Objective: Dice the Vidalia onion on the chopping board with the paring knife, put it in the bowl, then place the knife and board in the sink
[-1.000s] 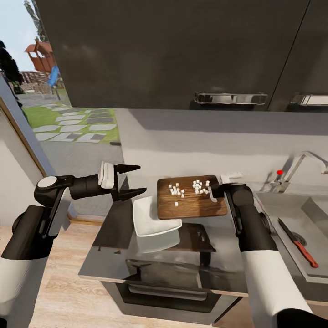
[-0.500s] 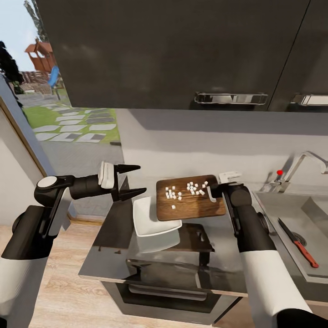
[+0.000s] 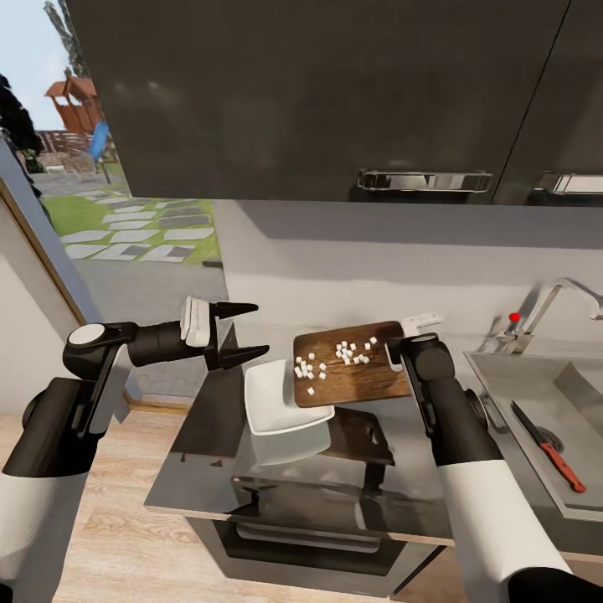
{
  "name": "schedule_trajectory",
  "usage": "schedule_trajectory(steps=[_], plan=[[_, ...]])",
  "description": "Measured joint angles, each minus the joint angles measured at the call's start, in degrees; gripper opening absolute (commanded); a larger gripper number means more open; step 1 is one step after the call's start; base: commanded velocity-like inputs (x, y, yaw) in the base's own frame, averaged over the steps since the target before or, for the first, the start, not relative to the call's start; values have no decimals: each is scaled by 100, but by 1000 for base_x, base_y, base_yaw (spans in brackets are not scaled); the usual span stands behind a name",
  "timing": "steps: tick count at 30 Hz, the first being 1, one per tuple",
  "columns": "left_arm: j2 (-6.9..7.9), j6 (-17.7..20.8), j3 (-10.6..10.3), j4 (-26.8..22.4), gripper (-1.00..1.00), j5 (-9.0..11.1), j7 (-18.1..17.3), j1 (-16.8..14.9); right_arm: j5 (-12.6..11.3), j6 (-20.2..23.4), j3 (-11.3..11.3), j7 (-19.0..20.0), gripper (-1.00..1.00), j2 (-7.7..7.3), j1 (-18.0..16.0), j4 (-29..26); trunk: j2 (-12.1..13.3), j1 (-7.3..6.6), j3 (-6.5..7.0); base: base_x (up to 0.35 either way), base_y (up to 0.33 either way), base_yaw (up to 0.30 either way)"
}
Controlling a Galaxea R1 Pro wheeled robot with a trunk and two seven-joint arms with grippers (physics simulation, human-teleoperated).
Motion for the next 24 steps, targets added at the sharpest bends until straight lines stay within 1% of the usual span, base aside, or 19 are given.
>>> schedule_trajectory(steps=[9, 10, 11, 12, 13, 15, 20, 24], plan=[[0, 0, 0, 2, 100, 0, 0, 1, -1, 2, 31, -2, -100, 0, 1, 0, 0, 0, 0, 0, 0, 0], [0, 0, 0, 2, 100, 0, 0, 1, 24, 2, 176, -2, -100, 0, 0, 0, 0, 0, 0, 0, 0, 0], [0, 1, 0, 4, 100, 0, 2, -1, -74, 0, 239, 0, -100, 1, -1, 1, 0, 0, 0, 0, 0, 0], [0, 2, 0, 3, 100, 0, 1, -1, -54, 2, 266, -2, -100, 1, -1, 0, 0, 0, 0, 0, 0, 0], [0, 1, 0, 1, 100, 0, 1, 0, 20, 4, 305, -7, -100, 0, -1, 0, 0, 0, 0, 0, 0, 0], [0, 1, 0, 0, 100, 0, 0, 0, -16, 2, 362, -27, -100, 0, -2, 0, 0, 0, 0, 0, 0, 0], [0, 0, 0, 0, 100, 0, 1, 5, -5, 2, 464, -66, -100, 0, -1, 0, 0, 0, 0, 0, 0, 0], [0, 0, 0, 1, 100, 0, 0, 1, 3, 2, 492, -72, -100, 0, 0, 0, 0, 0, 0, 0, 0, 0]])
